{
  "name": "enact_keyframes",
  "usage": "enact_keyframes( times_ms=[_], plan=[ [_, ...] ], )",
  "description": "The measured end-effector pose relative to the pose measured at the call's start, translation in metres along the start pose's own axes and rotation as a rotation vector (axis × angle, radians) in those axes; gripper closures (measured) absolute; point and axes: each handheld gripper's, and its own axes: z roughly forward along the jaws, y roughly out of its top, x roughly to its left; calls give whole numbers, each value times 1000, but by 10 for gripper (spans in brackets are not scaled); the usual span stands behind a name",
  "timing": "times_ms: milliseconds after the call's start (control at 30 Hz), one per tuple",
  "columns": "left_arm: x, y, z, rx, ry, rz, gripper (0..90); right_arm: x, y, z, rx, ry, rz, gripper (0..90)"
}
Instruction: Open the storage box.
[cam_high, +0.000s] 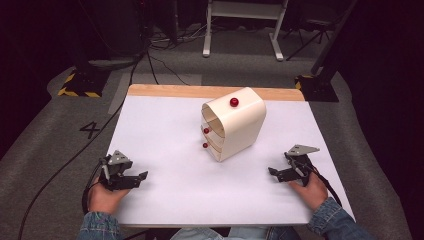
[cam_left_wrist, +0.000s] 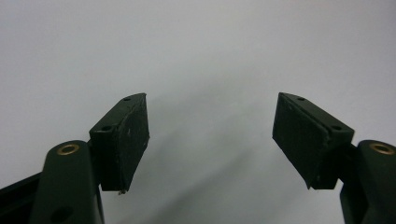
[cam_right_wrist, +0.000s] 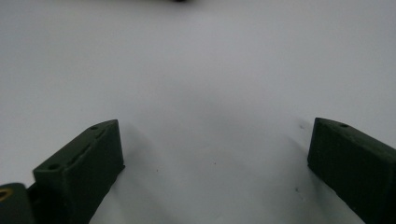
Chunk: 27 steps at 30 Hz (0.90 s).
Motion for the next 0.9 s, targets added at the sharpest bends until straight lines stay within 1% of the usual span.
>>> enact_keyframes(
  times_ms=[33, 67, 100, 167, 200, 300, 333, 367, 400, 433, 467, 500, 533, 567, 633, 667, 700, 800, 900],
  plan=[
    [0, 0, 0, 0, 0, 0, 281, 0, 0, 0, 0, 0, 0, 36],
    [-1, 1, -4, -26, -11, 1, 281, 0, 0, 0, 0, 0, 0, 36],
    [-2, 1, -6, -40, -15, 0, 296, 0, 0, 0, 0, 0, 0, 36],
    [-5, 4, -10, -61, -16, 18, 315, 0, 0, 0, 0, 0, 0, 36],
    [-7, 6, -13, -75, -23, 31, 320, 0, 0, 0, 0, 0, 0, 36],
    [-14, 11, -18, -120, -46, 39, 370, 0, 0, 0, 0, 0, 0, 36],
    [-14, 11, -18, -120, -46, 39, 385, 0, 0, 0, 0, 0, 0, 36],
    [-16, 13, -20, -134, -64, 31, 388, 0, 0, 0, 0, 0, 0, 36],
    [-19, 16, -23, -164, -80, 29, 396, 0, 0, 0, 0, 0, 0, 36],
    [-19, 16, -23, -164, -80, 29, 406, 0, 0, 0, 0, 0, 0, 36],
    [-22, 19, -27, -196, -83, 35, 416, 0, 0, 0, 0, 0, 0, 36],
    [-22, 19, -27, -196, -83, 35, 421, 0, 0, 0, 0, 0, 0, 36],
    [-24, 21, -28, -206, -84, 41, 421, 0, 0, 0, 0, 0, 0, 36],
    [-28, 25, -30, -231, -72, 58, 428, 0, 0, 0, 0, 0, 0, 36],
    [-29, 27, -31, -235, -68, 62, 431, 0, 0, 0, 0, 0, 0, 36],
    [-32, 31, -31, -246, -68, 72, 432, 0, 0, 0, 0, 0, 0, 36],
    [-32, 31, -31, -246, -68, 72, 432, 0, 0, 0, 0, 0, 0, 36],
    [-38, 41, -28, -258, -86, 100, 434, 0, 0, 0, 0, 0, 0, 36],
    [-43, 48, -24, -261, -105, 118, 434, 0, 0, 0, 0, 0, 0, 36]
  ],
)
